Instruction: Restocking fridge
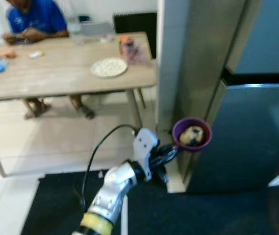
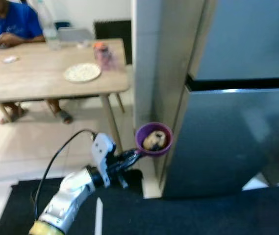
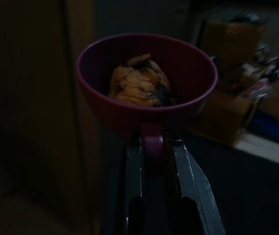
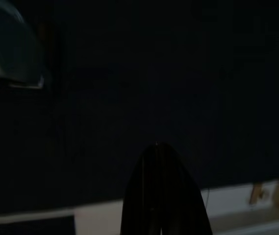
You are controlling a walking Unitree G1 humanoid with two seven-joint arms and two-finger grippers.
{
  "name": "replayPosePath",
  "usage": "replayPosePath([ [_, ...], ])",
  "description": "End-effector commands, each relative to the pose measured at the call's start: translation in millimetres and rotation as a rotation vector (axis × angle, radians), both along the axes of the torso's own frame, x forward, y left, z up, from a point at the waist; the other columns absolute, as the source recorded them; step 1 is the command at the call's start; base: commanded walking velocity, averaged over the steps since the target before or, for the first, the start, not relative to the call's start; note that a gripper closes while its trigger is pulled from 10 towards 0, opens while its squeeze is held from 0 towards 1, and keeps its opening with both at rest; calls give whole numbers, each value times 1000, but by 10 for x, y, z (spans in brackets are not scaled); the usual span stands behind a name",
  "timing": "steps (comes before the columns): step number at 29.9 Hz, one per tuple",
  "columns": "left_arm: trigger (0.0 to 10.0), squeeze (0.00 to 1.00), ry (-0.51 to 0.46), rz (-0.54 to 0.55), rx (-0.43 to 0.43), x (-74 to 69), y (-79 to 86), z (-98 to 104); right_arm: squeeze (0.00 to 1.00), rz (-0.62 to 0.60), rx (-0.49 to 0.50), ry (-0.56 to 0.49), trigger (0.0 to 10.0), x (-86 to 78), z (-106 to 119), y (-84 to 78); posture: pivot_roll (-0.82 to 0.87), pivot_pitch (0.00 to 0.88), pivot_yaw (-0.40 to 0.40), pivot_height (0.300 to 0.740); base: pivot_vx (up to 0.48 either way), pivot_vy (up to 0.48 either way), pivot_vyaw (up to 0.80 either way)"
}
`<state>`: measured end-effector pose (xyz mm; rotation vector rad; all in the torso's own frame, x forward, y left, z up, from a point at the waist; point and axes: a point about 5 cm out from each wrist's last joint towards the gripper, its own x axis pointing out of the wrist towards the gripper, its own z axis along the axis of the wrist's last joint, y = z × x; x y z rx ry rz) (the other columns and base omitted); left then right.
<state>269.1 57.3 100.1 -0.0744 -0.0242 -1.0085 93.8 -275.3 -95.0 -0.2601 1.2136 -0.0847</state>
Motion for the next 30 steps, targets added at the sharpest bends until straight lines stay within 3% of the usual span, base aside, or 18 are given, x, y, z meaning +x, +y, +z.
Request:
replayPosePath([
  [1, 10000, 0, -7, 25, -2, 25, 22, 8, 0, 5, 46, -104, 10000, 295, 82, 28, -30, 13, 12, 740, 0, 0, 0],
  [2, 10000, 0, -7, 25, -2, 25, 22, 8, 0, 5, 46, -104, 10000, 295, 82, 28, -30, 13, 12, 740, 0, 0, 0],
  [3, 10000, 0, 4, 43, -4, 30, 50, -20, 0, 24, 90, -175, 10000, 467, 140, 67, -30, 16, 13, 740, 0, 0, 0],
  [6, 10000, 0, 10, 49, -5, 32, 62, -32, 0, 35, 106, -201, 10000, 530, 163, 83, -30, 16, 13, 740, 0, 0, 0],
  [7, 10000, 0, 26, 62, 0, 28, 99, -79, 0, 93, 91, -231, 10000, 643, 212, 93, -30, 16, 13, 740, 0, 0, 0],
  [9, 10000, 0, 31, 66, 2, 26, 110, -94, 0, 112, 85, -240, 10000, 679, 228, 96, -30, 16, 13, 740, 0, 0, 0],
  [10, 10000, 0, 51, 98, 3, 29, 172, -149, 0, 146, 103, -293, 10000, 817, 305, 95, -34, 21, 14, 740, 0, 0, 0],
  [11, 10000, 0, 51, 98, 3, 29, 172, -149, 0, 146, 103, -293, 10000, 817, 305, 95, -34, 21, 14, 740, 0, 0, 0],
  [12, 10000, 0, 77, 148, 10, 33, 262, -236, 0, 173, 162, -361, 10000, 979, 409, 98, -34, 21, 14, 740, 0, 0, 0],
  [14, 10000, 0, 101, 200, 24, 35, 356, -322, 0, 225, 247, -413, 10000, 1122, 520, 108, -29, 27, 11, 740, 0, 0, 0],
  [17, 10000, 0, 109, 221, 31, 37, 392, -353, 0, 250, 288, -432, 10000, 1173, 565, 117, -29, 27, 11, 740, 0, 0, 0],
  [20, 10000, 0, 165, 317, 36, 42, 580, -494, 0, 367, 482, -518, 10000, 1422, 836, 123, -27, 29, 12, 740, 0, 0, 0],
  [21, 10000, 0, 180, 345, 39, 39, 636, -538, 463, 363, 477, -562, 10000, 1514, 936, 74, -27, 29, 12, 740, 0, 0, 0],
  [22, 10000, 0, 188, 360, 42, 36, 665, -561, 463, 351, 463, -589, 10000, 1568, 994, 37, -27, 29, 12, 740, 0, 0, 0],
  [23, 10000, 0, 200, 383, 45, 28, 710, -598, 1000, 349, 486, -633, 10000, 1647, 1095, 6, -26, 29, 11, 740, 0, 0, 0],
  [27, 10000, 0, 219, 419, 47, 9, 778, -666, 1000, 386, 569, -696, 10000, 1757, 1274, -20, -26, 30, 11, 740, 0, 0, 0],
  [28, 10000, 0, 233, 452, 44, -19, 840, -723, 1000, 458, 663, -757, 10000, 1854, 1479, -27, -24, 33, 8, 740, 0, 0, 0],
  [30, 10000, 0, 230, 484, 46, -38, 893, -753, 1000, 544, 753, -826, 10000, 1942, 1710, -13, -24, 36, 8, 740, 0, 0, 0],
])
